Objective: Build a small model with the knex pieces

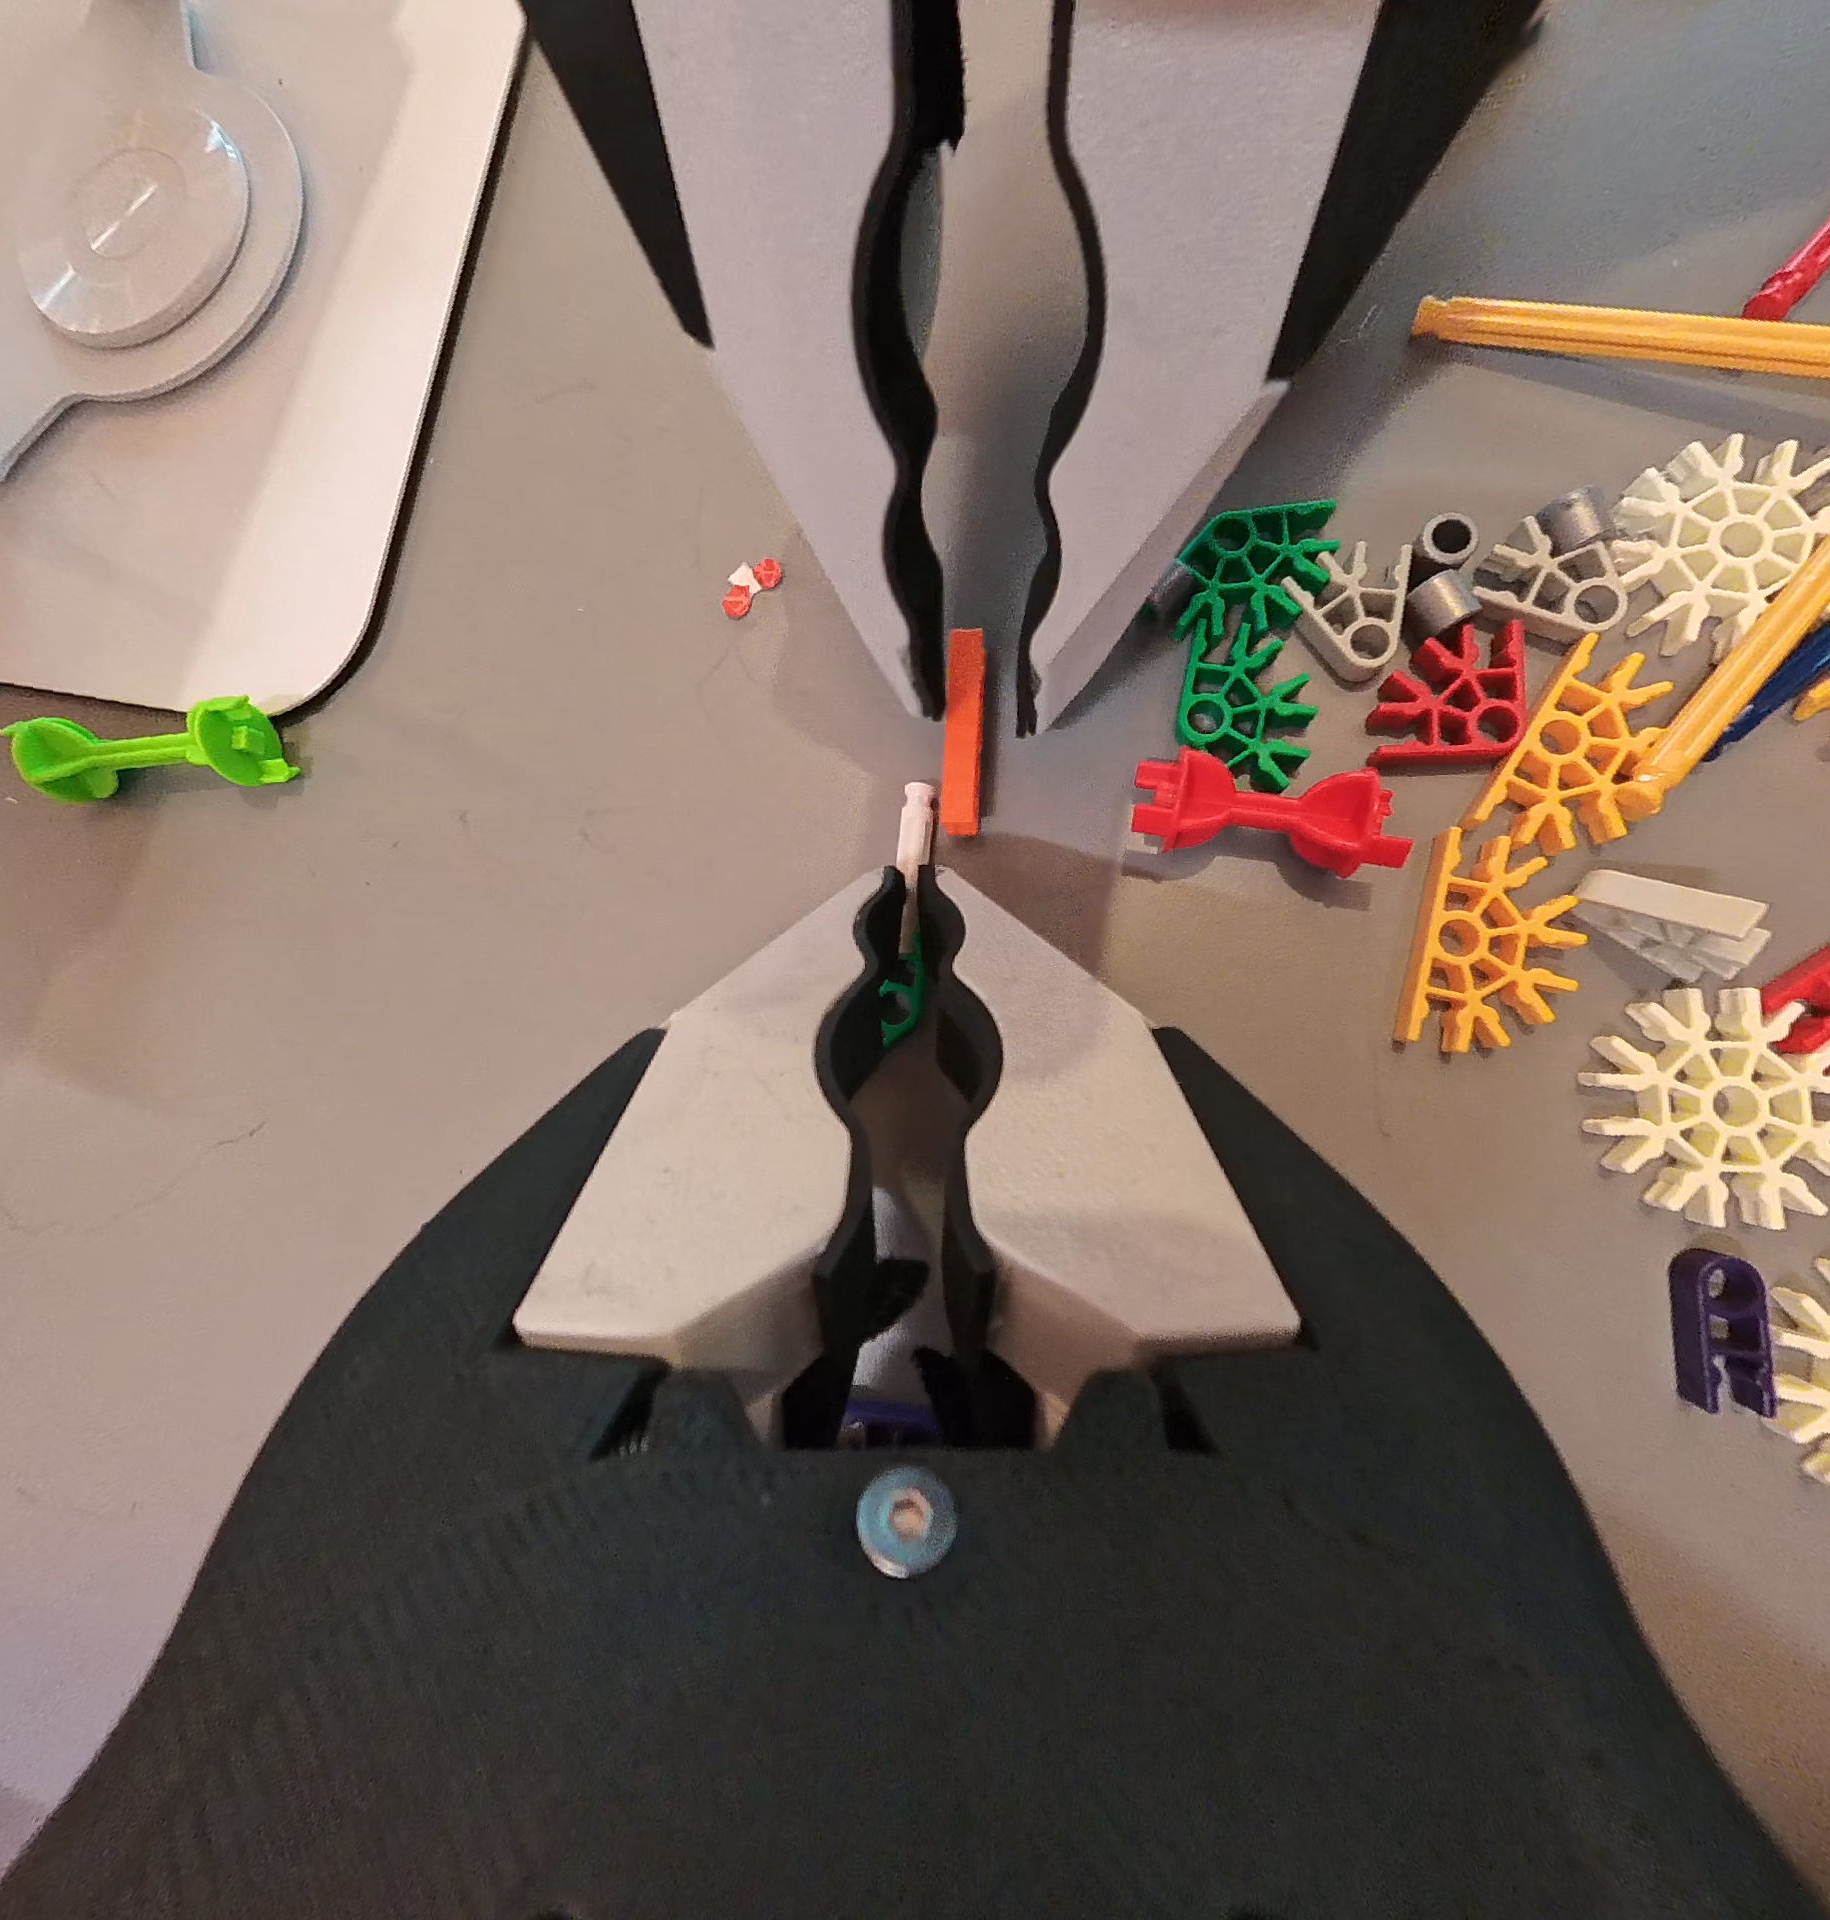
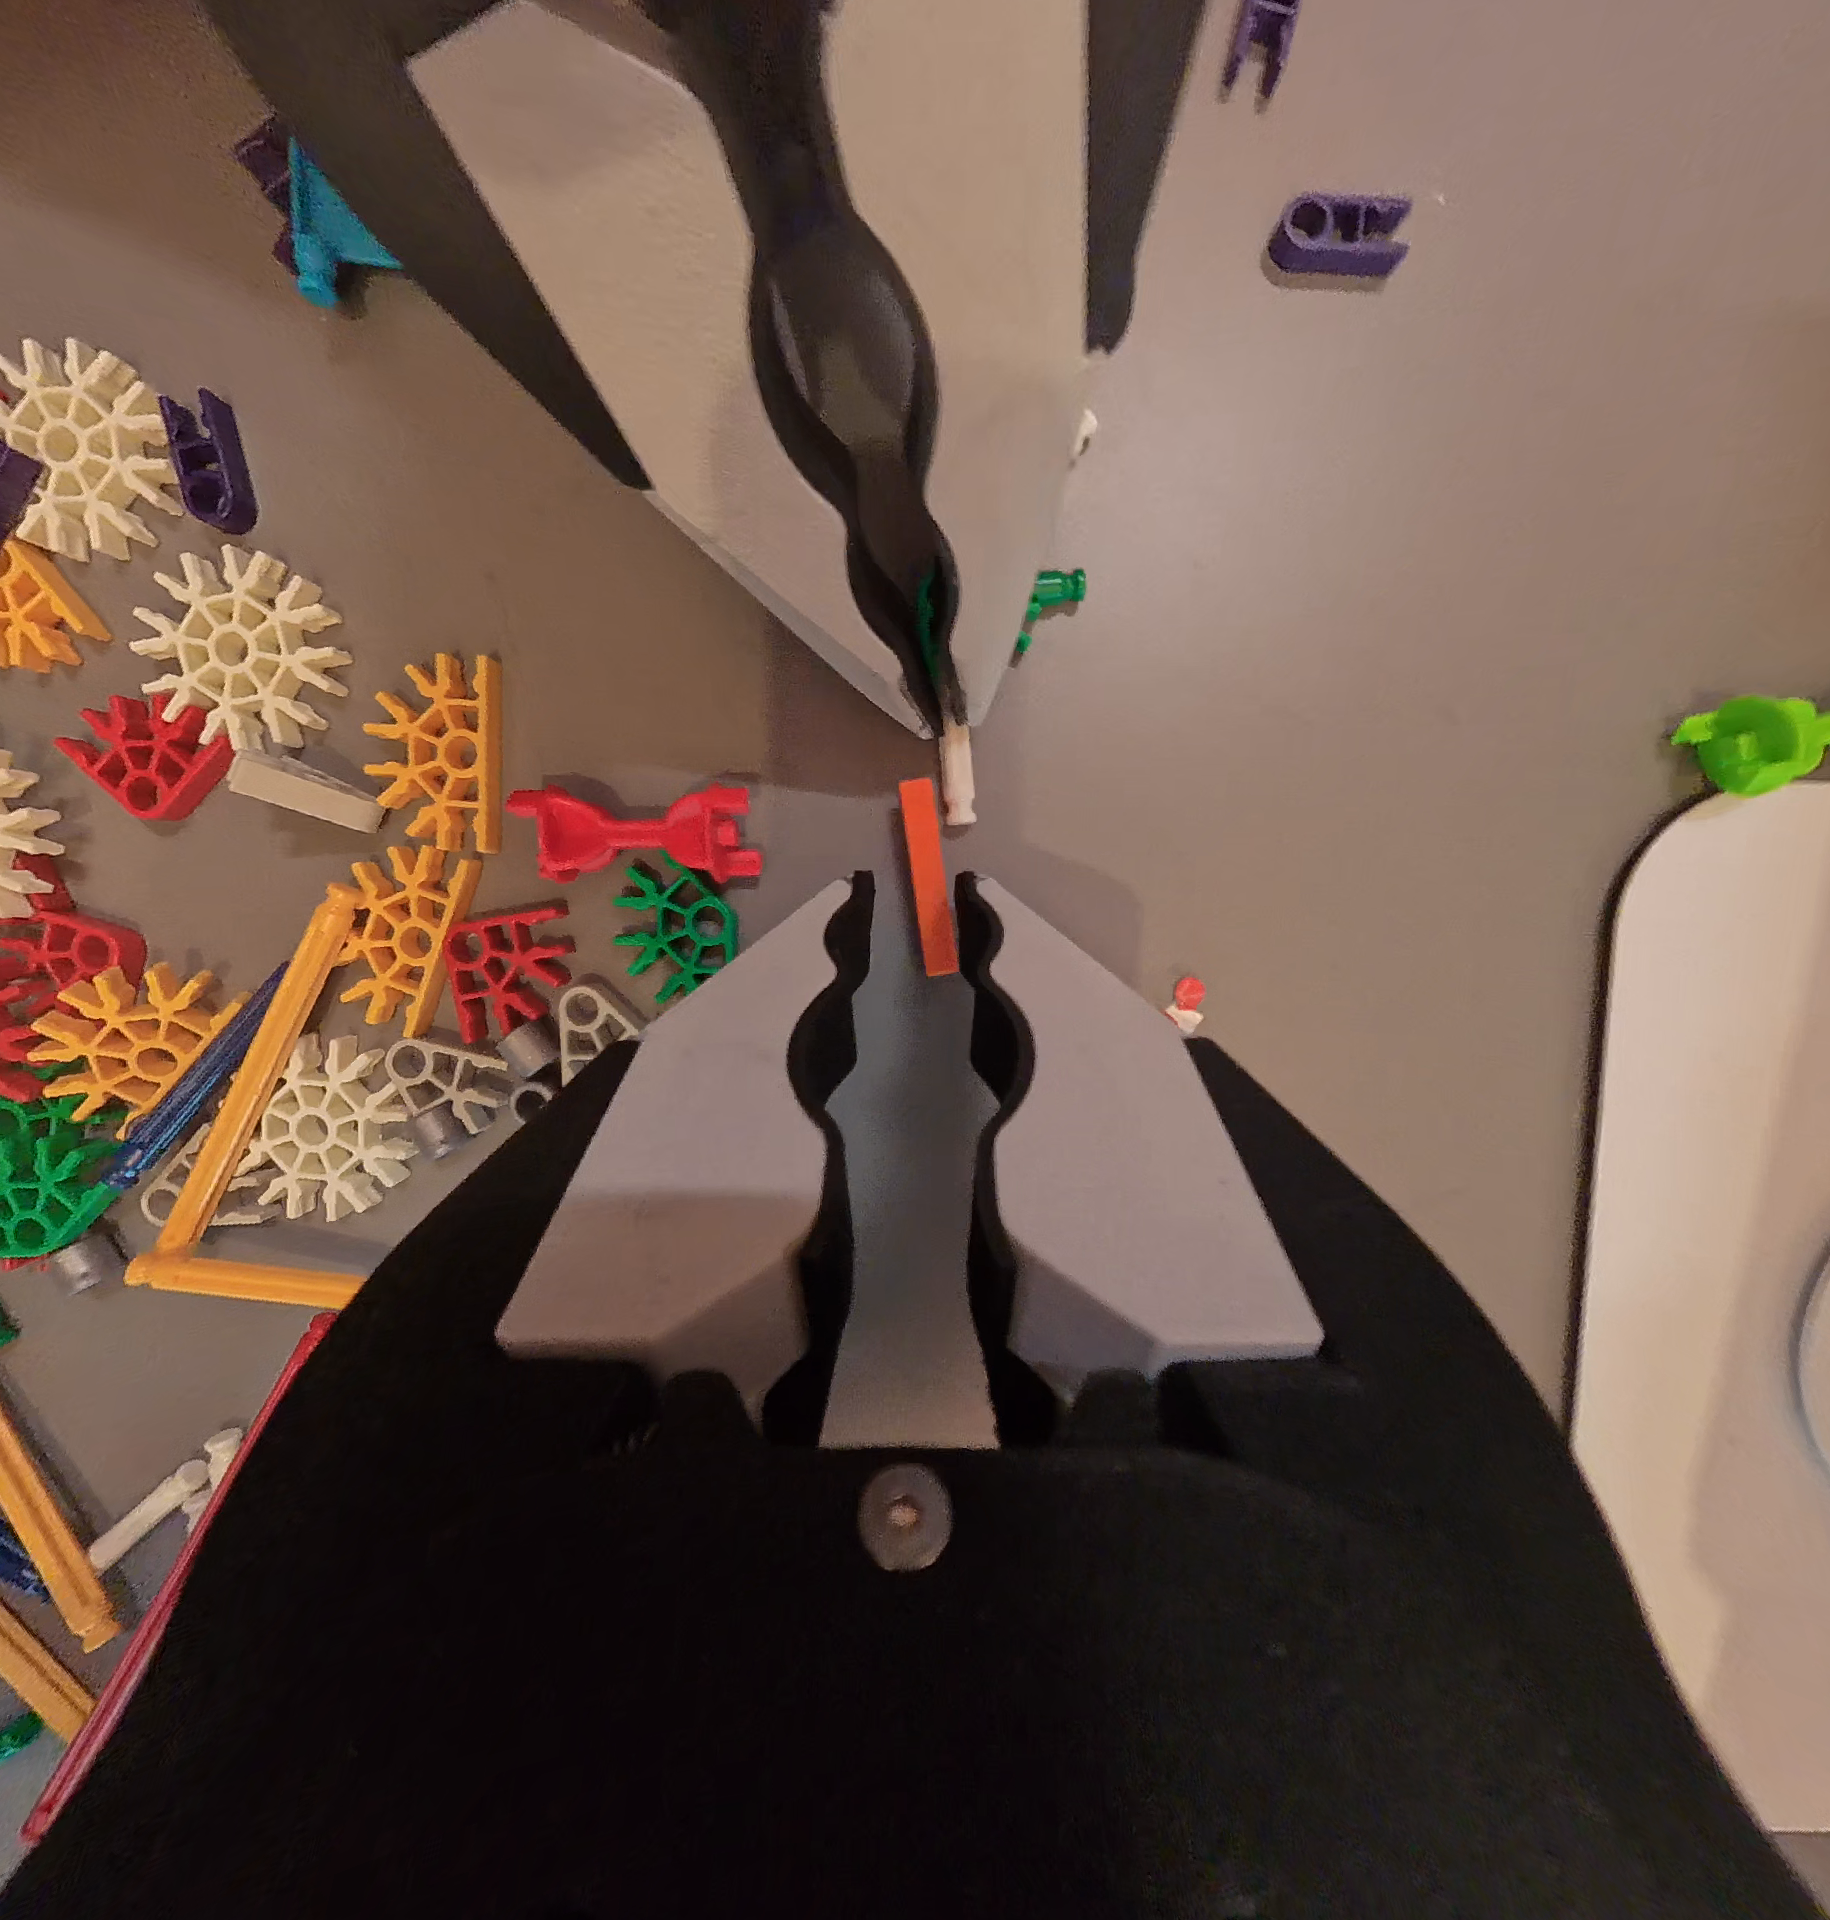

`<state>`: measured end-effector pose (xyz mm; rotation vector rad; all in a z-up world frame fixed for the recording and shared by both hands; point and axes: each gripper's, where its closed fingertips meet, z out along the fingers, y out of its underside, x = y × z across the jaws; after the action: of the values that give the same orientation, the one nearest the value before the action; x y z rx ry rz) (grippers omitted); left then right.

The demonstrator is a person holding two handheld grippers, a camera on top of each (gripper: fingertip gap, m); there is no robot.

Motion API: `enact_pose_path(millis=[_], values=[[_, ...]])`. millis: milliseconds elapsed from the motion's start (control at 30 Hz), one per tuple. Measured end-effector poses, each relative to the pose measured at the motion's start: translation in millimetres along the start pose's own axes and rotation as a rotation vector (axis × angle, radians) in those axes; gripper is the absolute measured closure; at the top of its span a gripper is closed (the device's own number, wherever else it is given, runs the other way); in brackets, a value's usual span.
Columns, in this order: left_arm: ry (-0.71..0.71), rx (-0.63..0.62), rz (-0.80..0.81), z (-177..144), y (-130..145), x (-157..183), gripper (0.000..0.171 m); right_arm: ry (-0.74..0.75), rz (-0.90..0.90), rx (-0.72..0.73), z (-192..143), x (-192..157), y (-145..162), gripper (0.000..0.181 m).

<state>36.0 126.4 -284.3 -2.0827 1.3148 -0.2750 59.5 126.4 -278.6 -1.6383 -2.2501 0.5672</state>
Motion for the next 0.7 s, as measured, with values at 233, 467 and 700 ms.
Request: enact_pose_path(millis=[233,467,700], values=[[0.026,-0.007,0.007,-2.1,1.6,3.6,0.171,-0.024,0.067,0.041,1.7,7.5,-2.7,0.181],[0.036,-0.004,0.014,-2.7,1.6,5.9,0.171,-0.069,0.169,0.057,4.5,14.2,-5.2,0.181],[0.037,0.004,0.001,-3.7,2.4,7.0,0.171,-0.063,0.196,0.038,11.7,15.6,-4.3,0.181]])
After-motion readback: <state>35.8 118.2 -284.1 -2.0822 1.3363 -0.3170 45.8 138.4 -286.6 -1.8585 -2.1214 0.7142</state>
